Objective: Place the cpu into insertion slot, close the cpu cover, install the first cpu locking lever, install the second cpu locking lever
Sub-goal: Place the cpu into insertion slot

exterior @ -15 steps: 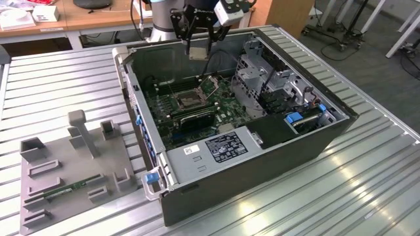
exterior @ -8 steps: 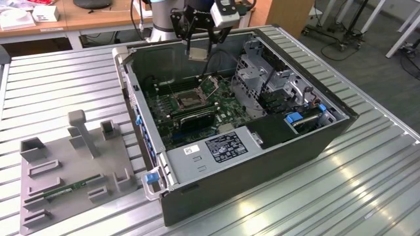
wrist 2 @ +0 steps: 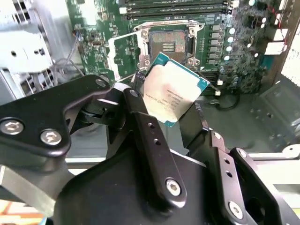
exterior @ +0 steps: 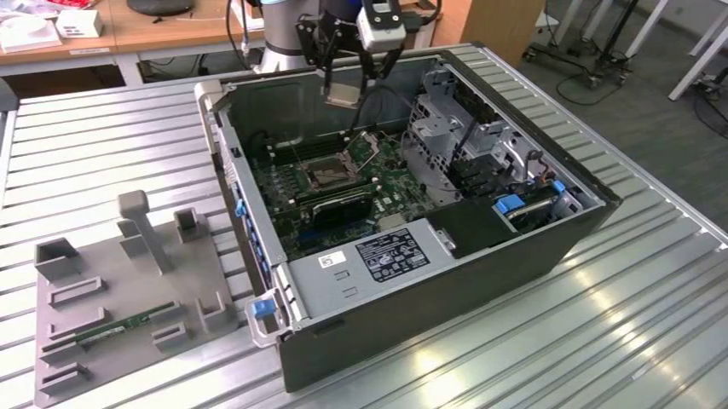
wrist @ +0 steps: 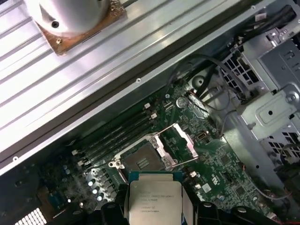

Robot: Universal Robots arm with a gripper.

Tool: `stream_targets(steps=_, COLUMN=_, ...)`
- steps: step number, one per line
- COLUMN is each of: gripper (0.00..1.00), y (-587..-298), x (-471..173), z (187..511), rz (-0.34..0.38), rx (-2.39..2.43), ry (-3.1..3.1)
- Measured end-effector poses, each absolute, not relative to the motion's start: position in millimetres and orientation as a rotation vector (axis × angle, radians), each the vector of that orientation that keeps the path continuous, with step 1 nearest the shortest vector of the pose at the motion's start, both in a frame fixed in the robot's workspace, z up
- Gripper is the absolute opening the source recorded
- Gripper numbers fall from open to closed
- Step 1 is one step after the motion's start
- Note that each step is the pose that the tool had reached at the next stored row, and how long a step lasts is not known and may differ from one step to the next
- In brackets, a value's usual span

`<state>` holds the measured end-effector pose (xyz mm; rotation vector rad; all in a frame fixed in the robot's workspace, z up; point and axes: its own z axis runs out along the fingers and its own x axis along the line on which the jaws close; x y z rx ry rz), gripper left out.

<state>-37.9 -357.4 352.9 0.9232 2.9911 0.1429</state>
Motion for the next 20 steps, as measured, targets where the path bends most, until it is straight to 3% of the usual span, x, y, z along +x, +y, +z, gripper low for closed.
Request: stream_targets(steps=20, gripper=0.54, y=-357.4, x=-37.9, z=346.3, rz=0.137, rx=1.442, ry=2.76)
